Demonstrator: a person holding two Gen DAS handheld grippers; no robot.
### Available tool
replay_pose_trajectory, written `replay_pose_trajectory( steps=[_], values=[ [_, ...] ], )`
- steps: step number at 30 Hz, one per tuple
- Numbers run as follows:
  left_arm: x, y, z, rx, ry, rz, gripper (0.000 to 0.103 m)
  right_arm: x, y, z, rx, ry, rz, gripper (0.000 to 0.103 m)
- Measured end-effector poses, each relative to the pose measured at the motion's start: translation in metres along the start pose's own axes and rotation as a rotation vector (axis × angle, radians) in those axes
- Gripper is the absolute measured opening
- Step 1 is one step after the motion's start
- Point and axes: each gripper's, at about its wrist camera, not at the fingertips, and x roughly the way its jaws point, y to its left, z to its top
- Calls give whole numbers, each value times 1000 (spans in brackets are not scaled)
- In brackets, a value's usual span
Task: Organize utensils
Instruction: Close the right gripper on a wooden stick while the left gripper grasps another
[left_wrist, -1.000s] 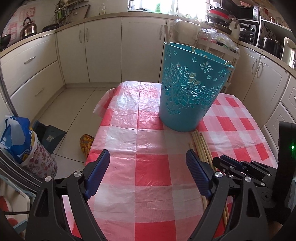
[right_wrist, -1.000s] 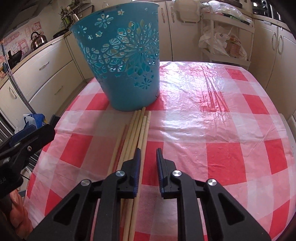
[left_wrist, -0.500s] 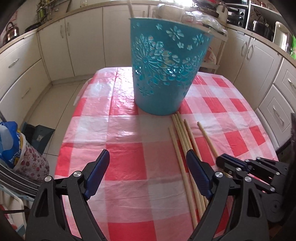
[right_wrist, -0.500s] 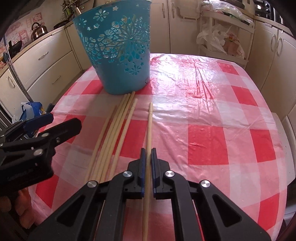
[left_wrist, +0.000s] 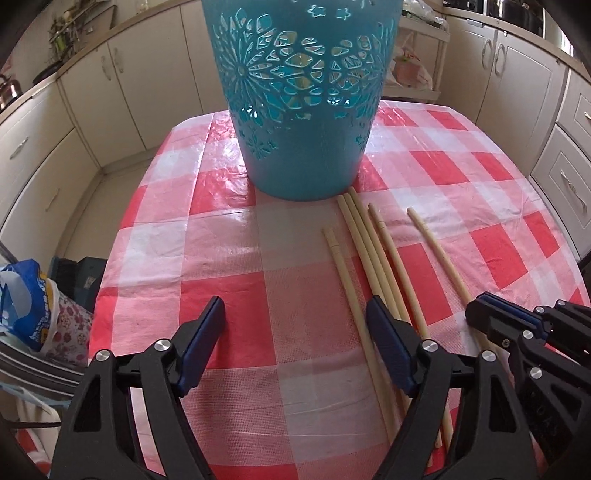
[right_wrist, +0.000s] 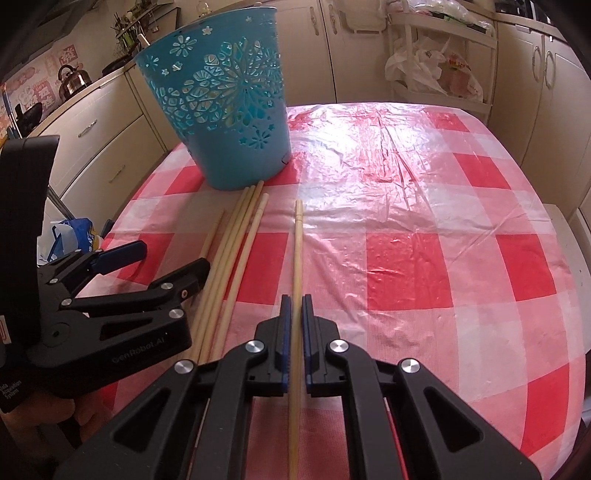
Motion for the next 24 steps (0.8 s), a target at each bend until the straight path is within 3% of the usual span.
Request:
replay_pose_trajectory(
  steps=[5,8,10,12,16,20,24],
  values=[
    [-1,0,1,18,-2,-11,67,2,-1,4,1,7,3,7],
    [-3,-2,1,36,-14,-37,56,4,1,5,-3,3,-3,7],
    [-5,-4,1,60,-20,-56,41,4,2,5,-14,1,-12,7],
    [-7,-3,0,67,-22,-69,32,2,3,3,-12,6,-15,7],
    [-9,7,-1,82,-24,-103,16,-2,5,-2,13,32,22,7],
    [-9,27,-1,65,-6,-207,9,-5,13,-3,-17,41,37,7],
    [-9,36,-1,74,11,-239,7,-2,12,4,-15,27,30,9]
  ],
)
